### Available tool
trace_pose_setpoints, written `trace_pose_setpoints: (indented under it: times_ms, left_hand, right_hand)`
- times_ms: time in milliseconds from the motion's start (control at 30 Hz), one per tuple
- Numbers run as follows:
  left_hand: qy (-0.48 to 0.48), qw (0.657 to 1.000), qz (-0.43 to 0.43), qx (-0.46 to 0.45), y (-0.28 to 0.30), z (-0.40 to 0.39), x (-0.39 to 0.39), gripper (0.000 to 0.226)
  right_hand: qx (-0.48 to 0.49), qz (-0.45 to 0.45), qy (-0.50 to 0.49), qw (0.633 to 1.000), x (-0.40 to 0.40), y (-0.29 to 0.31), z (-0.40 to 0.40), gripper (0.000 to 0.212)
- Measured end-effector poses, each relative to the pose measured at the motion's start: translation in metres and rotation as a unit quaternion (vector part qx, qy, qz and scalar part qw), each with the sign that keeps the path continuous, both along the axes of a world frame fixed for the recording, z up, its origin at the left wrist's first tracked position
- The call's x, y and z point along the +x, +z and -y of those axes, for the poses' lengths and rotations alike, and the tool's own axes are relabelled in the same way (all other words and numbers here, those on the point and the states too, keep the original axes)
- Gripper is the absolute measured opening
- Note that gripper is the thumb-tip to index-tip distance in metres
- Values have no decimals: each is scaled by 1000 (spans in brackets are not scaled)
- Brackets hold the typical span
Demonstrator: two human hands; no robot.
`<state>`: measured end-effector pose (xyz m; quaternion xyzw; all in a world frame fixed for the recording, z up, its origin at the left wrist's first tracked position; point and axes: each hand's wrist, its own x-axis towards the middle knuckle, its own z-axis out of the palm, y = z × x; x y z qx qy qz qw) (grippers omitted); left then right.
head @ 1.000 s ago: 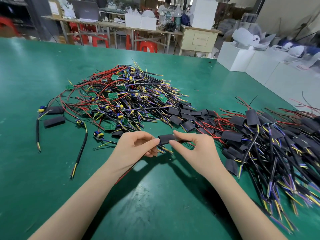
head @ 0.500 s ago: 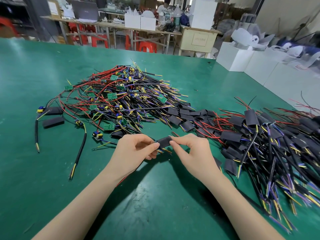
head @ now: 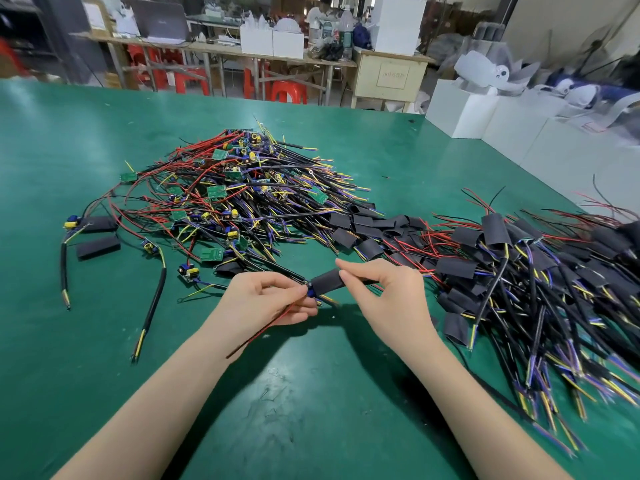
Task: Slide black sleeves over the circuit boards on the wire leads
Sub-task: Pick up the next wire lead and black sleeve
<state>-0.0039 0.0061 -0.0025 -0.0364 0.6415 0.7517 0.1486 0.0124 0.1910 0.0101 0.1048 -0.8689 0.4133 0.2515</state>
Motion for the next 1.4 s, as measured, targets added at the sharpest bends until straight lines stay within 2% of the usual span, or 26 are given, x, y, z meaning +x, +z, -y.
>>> trace_pose_setpoints:
  times_ms: [167,367,667,733,800,933,1333,1400]
  left_hand:
    - [10,1000,-23,14,-4,0,1,9]
    - [-7,999,-42,18,-3,0,3,23]
    - [-8,998,-61,5,-7,1,4,11]
    - [-20,998,-57,26,-5,-1,4,8]
    - [-21,997,-53,56,-4,-3,3,16]
    - [19,995,-66,68,-7,-9,3,28]
    - [46,996,-66,50,-13,-8,1,4]
    - [38,996,-69,43,-13,-8,1,5]
  right_hand:
    - [-13,7,-1,1000,2,-1,3,19]
    - [-33,31,-1,999,2,-3,6,19]
    - [-31,49,14,998,3,-4,9,19]
    - [-47,52,27,997,2,1,3,19]
    - [-60,27,17,998,1,6,-2,18]
    - [17,-42,-27,999,3,7,-4,14]
    - [167,-84,-36,982,4,-6,11,17]
    - [152,-80,-27,985,3,-7,10,17]
